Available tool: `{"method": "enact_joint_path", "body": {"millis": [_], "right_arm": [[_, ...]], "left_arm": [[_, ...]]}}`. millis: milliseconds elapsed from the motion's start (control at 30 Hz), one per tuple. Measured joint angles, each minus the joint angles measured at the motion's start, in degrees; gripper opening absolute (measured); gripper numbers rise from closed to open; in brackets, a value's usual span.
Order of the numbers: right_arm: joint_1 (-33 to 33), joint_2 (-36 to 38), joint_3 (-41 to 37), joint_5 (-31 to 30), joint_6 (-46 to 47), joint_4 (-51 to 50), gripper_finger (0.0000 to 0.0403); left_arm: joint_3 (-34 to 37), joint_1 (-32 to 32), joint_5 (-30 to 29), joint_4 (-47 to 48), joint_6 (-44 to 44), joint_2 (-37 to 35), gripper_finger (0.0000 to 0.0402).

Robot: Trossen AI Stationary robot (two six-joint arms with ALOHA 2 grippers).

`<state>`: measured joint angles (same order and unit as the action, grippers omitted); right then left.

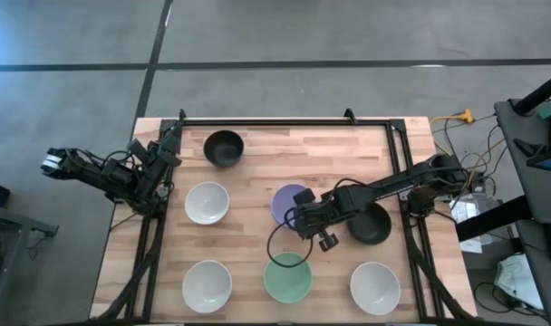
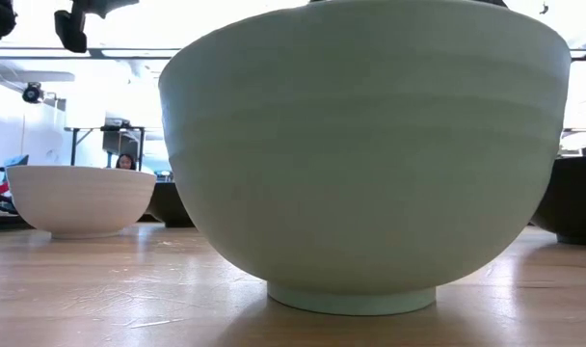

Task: Nest bowls inside each other
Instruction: Stack the purple bowl into the blue bowl

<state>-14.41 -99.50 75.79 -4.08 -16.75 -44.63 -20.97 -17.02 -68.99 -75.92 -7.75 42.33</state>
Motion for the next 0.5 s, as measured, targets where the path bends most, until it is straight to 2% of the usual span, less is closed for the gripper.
{"method": "enact_joint_path", "body": {"millis": [267, 500], "right_arm": [[0.1, 0.4, 0.0, 1.4, 0.0, 0.2, 0.0017], [0.1, 0.5, 0.5, 1.4, 0.2, 0.3, 0.0062]], "left_arm": [[0.0, 0.0, 0.0, 0.0, 0.0, 0.0, 0.0000], [0.0, 0.0, 0.0, 0.0, 0.0, 0.2, 0.0000]]}}
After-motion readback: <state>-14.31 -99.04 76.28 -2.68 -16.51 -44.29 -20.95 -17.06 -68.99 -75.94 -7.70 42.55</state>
